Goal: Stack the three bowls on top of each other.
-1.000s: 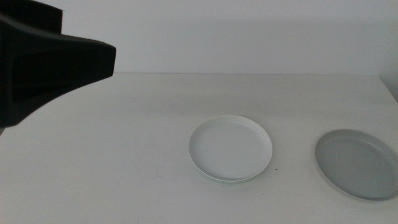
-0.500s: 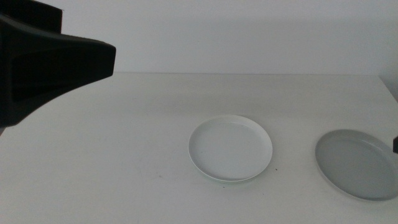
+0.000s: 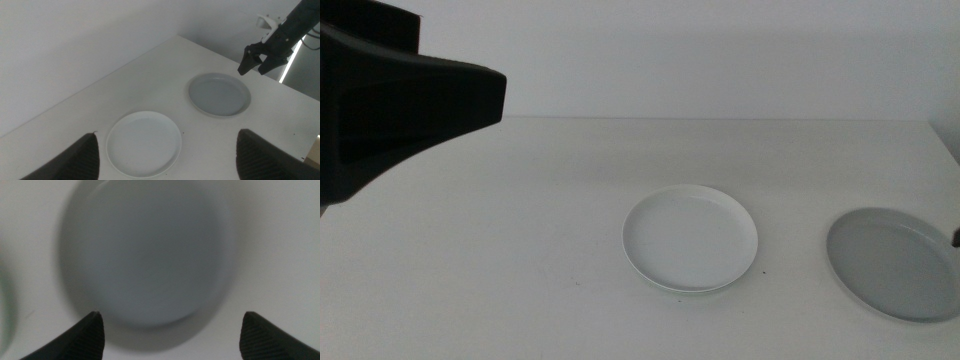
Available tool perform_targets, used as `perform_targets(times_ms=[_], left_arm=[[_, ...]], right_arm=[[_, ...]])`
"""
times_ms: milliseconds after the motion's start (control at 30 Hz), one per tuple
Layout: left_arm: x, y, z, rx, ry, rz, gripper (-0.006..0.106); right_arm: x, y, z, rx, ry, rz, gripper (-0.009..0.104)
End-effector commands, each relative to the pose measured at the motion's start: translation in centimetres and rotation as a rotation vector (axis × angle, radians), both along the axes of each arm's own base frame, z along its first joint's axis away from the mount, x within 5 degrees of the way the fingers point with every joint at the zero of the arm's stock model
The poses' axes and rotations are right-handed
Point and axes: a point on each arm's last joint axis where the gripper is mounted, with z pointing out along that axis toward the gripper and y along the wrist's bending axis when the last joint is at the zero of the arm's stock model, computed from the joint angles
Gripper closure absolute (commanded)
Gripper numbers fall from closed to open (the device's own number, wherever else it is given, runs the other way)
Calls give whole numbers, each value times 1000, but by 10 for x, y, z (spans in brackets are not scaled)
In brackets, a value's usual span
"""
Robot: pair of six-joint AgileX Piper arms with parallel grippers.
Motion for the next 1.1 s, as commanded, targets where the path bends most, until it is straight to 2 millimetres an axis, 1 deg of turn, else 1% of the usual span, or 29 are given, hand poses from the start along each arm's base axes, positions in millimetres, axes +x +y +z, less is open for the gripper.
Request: perform_targets(times_ms=[0, 33, 133, 233, 367, 567, 667, 800, 1000, 1067], left_arm=[[-1, 0, 1, -17, -5, 5, 7], [-1, 0, 1, -17, -5, 5, 7], [-1, 0, 1, -17, -5, 5, 7], [-1, 0, 1, -17, -5, 5, 7], [-1, 0, 1, -18, -7, 6, 7], [-1, 1, 2, -24, -15, 11, 7], [0, 1, 3, -28, -20, 14, 7], [0, 1, 3, -29, -21, 15, 7], [0, 1, 3, -29, -21, 15, 7], [0, 1, 3, -29, -21, 15, 7]], right_arm=[[6, -17, -10, -35, 6, -52, 24], [9, -24, -17, -45, 32, -63, 25], [18, -32, -30, -61, 79, -57, 28], [29, -38, -43, -57, 98, -60, 28], [37, -43, -57, -53, 120, -63, 28], [46, -47, -71, -44, 129, -75, 40], [47, -46, -75, -38, 137, -73, 40], [51, -39, -80, -34, 144, -44, 41], [57, -29, -92, -32, 162, -6, 48], [58, -27, -95, -36, 169, 5, 52]])
